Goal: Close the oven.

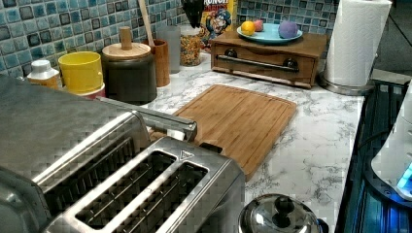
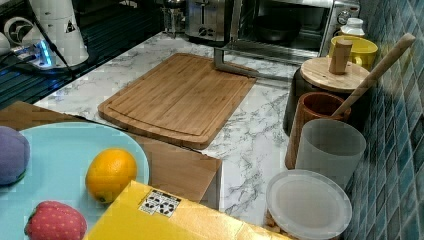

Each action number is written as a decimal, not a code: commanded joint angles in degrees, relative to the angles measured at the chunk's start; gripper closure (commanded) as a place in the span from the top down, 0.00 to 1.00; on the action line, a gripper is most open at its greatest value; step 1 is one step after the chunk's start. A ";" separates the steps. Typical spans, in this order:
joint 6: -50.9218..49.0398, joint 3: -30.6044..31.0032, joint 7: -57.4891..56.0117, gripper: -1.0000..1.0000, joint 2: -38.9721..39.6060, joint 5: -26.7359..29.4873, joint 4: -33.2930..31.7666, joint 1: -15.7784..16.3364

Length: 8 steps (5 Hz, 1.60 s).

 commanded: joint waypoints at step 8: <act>23.09 6.25 -81.70 0.00 19.09 51.03 0.55 -6.69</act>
